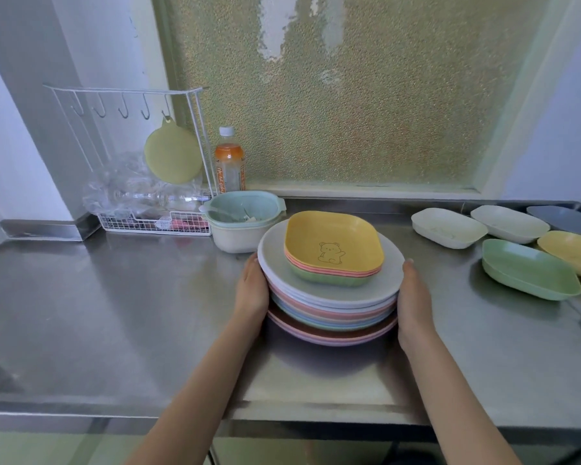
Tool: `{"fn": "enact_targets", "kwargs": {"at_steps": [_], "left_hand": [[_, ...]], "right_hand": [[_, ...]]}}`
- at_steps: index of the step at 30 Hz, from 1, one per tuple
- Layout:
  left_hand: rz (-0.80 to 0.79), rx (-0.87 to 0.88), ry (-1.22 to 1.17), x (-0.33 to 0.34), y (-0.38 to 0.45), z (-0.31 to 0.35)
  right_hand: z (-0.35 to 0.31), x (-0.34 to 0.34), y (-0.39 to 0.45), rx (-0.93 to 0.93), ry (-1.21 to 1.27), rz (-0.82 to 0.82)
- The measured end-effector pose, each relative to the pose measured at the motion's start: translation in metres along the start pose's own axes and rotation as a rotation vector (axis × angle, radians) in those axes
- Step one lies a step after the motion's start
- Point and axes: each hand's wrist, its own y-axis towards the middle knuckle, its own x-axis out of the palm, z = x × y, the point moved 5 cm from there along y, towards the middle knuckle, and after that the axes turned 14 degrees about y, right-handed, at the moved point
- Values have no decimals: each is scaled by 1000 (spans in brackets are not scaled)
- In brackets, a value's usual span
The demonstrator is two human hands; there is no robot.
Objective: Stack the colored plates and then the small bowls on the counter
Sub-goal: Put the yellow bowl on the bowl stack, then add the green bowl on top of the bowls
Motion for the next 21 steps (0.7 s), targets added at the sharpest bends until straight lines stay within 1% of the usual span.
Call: {"fn": "enact_targets", "kwargs": {"at_steps": [4, 6, 10, 14, 16, 18, 21], "left_hand": [[-79, 9, 79, 50, 6, 4], [-118, -2, 71, 73, 3, 13], [-114, 2, 73, 114, 3, 27], [-155, 67, 94, 148, 16, 30], [-148, 85, 105, 154, 24, 30], [-135, 78, 105, 157, 36, 26], [-153, 96, 125, 163, 51, 20]], "right_hand": [[-21, -34, 22, -55, 26, 61], [-30, -50, 34, -77, 18, 83], [-46, -82, 59, -134, -9, 171], [-56, -108, 76, -215, -77, 249], [-65, -116, 80, -285, -206, 260], [-80, -121, 81, -391, -413, 281], [-102, -137, 82, -510, -783, 419]]}}
